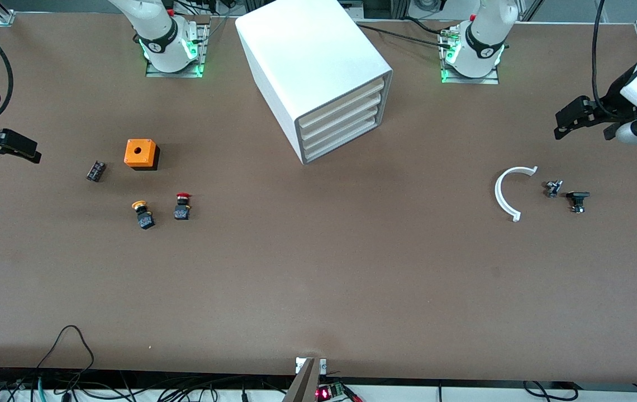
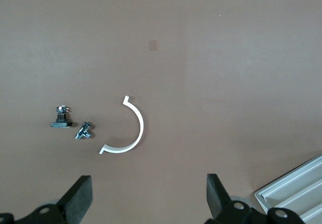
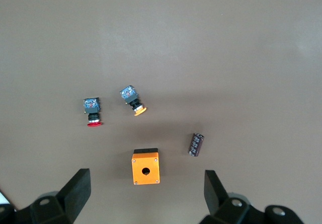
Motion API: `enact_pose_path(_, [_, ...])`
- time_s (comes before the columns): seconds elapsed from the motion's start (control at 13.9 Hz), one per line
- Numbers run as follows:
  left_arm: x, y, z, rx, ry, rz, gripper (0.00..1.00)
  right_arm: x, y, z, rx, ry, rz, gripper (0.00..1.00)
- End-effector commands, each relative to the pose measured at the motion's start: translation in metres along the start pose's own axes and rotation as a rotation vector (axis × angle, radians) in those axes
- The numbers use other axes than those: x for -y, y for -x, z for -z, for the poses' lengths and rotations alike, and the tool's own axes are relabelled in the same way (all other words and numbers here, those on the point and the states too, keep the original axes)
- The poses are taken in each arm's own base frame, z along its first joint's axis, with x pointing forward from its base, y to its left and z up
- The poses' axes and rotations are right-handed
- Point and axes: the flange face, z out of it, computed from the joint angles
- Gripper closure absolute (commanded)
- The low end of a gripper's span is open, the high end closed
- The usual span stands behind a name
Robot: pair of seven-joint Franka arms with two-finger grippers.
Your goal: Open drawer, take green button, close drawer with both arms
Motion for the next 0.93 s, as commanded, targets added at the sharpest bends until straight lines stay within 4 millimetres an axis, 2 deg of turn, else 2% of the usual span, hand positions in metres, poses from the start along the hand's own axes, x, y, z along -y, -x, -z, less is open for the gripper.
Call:
enact_pose_path(0.0, [-0.001,-0.001,0.006,-0.002,-0.001,-0.028,0.00,0.002,0.003,0.006,-0.011,-0.006,0.006,0.00])
enact_pose_path(0.14, [0.005,-0.005,0.006,-0.003,0.003,-0.014,0.00,0.002,0.003,0.008,-0.016,-0.007,0.014,0.00])
enact_pose_path(0.43, [0.000,-0.005,0.006,-0.005,-0.002,-0.027,0.00,0.004,0.003,0.009,-0.018,-0.011,0.008,0.00])
enact_pose_path(0.57, [0.008,-0.005,0.007,-0.006,0.017,-0.008,0.00,0.004,0.003,0.016,-0.028,-0.011,0.015,0.00])
enact_pose_path(0.65, [0.011,-0.009,0.000,0.006,0.019,-0.009,0.00,0.003,0.004,0.016,-0.024,-0.012,0.013,0.00])
enact_pose_path(0.72, [0.005,-0.011,-0.004,0.012,0.017,-0.021,0.00,0.003,0.005,0.017,-0.024,-0.012,0.013,0.00])
enact_pose_path(0.86, [-0.007,-0.012,0.009,-0.013,0.009,-0.030,0.00,0.002,0.006,0.019,-0.025,-0.012,0.011,0.00])
